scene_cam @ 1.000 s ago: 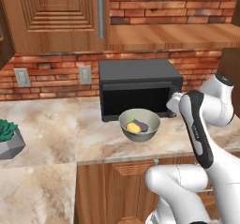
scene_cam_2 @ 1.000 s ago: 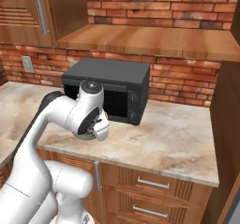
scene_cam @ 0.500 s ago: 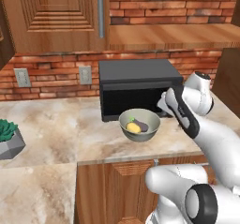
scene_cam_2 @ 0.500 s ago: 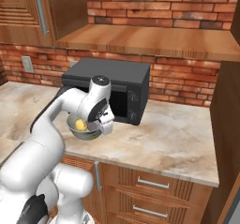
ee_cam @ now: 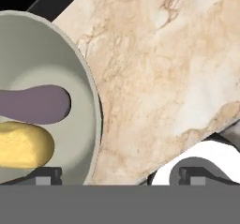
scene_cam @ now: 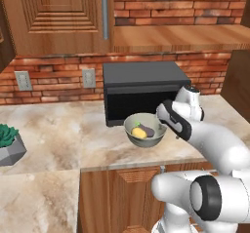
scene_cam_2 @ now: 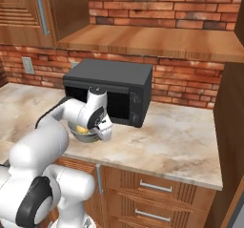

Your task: Place the bowl with the eggplant and potato on the top shelf of the fridge. Place the bowl with the chicken drumstick and fish on the second highest shelf of the fridge.

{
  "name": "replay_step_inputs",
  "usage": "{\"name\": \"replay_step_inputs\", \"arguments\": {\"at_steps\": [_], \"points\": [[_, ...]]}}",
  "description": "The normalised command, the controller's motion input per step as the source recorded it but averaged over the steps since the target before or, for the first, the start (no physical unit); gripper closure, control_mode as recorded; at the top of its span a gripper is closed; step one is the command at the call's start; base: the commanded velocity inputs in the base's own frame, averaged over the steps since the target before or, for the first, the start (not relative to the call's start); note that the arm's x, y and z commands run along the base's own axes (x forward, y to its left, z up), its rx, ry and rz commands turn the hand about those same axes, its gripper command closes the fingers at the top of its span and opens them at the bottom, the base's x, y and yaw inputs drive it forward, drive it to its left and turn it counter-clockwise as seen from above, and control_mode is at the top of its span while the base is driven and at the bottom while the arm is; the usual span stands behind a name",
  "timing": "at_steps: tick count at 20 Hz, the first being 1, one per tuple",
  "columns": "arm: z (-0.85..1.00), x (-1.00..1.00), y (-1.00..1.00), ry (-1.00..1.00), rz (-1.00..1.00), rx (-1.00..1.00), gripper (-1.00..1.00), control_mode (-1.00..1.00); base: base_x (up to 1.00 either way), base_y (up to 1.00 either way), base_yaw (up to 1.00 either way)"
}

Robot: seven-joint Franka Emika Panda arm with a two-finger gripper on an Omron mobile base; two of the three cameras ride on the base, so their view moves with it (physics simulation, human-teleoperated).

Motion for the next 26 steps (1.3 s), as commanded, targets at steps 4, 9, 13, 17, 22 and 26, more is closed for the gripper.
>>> {"name": "replay_step_inputs", "arguments": {"at_steps": [4, 9, 13, 17, 22, 26], "points": [[-0.34, 0.06, 0.21, 0.0, 0.0, -0.06, -1.0, -1.0, 0.0, 0.0, 0.0], [-0.2, 0.18, 0.01, 0.0, 0.0, -0.05, -1.0, -1.0, 0.0, 0.0, 0.0], [-0.03, 0.39, 0.0, 0.0, 0.0, 0.0, -1.0, -1.0, 0.0, 0.0, 0.0], [0.0, 0.31, 0.0, 0.0, 0.0, 0.01, -1.0, -1.0, 0.0, 0.0, 0.0], [-0.07, 0.32, 0.0, 0.0, 0.0, 0.0, -1.0, -1.0, 0.0, 0.0, 0.0], [-0.32, -0.02, 0.0, 0.0, 0.0, 0.0, 1.0, -1.0, 0.0, 0.0, 0.0]]}}
